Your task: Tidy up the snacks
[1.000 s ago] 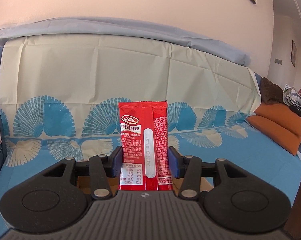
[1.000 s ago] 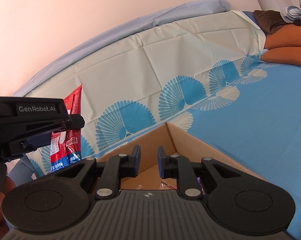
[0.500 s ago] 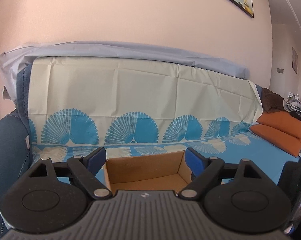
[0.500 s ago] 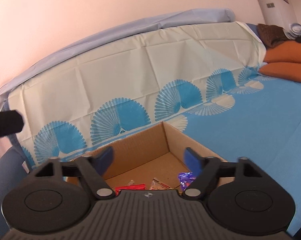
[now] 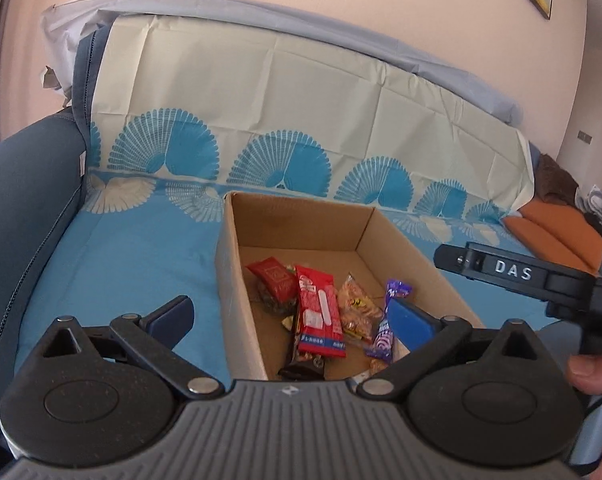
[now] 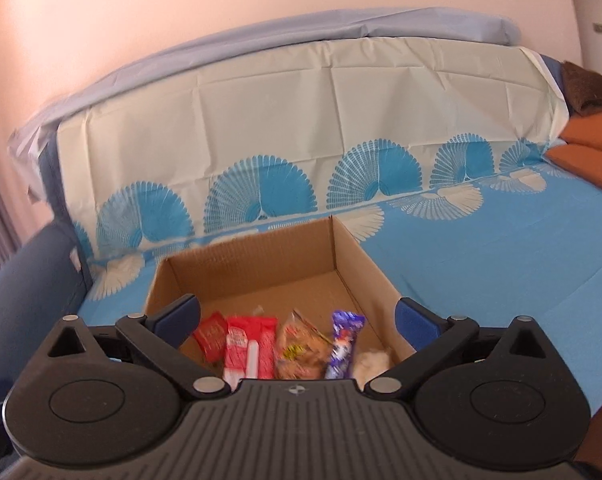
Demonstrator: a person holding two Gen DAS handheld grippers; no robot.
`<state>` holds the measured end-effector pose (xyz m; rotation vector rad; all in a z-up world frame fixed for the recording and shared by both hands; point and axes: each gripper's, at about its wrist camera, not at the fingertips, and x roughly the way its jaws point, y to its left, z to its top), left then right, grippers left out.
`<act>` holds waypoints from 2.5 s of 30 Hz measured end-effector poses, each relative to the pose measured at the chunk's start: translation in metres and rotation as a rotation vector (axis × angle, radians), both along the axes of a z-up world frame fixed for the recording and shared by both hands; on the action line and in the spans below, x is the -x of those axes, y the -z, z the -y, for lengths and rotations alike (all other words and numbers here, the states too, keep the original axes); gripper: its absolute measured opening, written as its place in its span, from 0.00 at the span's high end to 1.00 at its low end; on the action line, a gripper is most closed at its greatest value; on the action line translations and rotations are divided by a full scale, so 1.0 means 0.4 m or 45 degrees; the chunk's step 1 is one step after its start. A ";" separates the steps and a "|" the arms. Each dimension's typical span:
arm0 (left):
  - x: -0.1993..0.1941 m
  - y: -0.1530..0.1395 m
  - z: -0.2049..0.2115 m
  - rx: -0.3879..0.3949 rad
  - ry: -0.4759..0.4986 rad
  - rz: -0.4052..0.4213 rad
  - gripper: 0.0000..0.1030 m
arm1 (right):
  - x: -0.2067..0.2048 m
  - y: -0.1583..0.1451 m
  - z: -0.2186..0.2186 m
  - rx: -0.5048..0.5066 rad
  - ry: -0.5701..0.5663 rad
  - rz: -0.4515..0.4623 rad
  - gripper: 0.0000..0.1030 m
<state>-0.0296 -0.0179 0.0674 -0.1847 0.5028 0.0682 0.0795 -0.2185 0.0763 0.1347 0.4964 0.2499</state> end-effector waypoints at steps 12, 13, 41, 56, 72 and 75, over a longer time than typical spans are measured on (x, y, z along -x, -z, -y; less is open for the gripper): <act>0.011 0.127 0.064 -0.046 -0.052 -0.169 0.00 | 0.132 0.121 0.040 0.090 -0.059 -0.038 0.01; 0.011 0.127 0.064 -0.043 -0.061 -0.170 0.00 | 0.125 0.127 0.033 0.107 -0.050 -0.065 0.01; 0.017 0.117 0.045 -0.044 -0.106 -0.139 0.00 | 0.133 0.130 -0.007 0.191 -0.063 -0.018 0.01; 0.014 0.114 0.046 -0.048 -0.106 -0.134 0.00 | 0.137 0.128 -0.011 0.201 -0.060 -0.012 0.01; 0.015 0.108 0.051 -0.051 -0.102 -0.126 0.00 | 0.137 0.127 -0.011 0.205 -0.060 -0.008 0.01; 0.015 0.104 0.052 -0.055 -0.102 -0.123 0.00 | 0.137 0.128 -0.011 0.203 -0.060 -0.009 0.01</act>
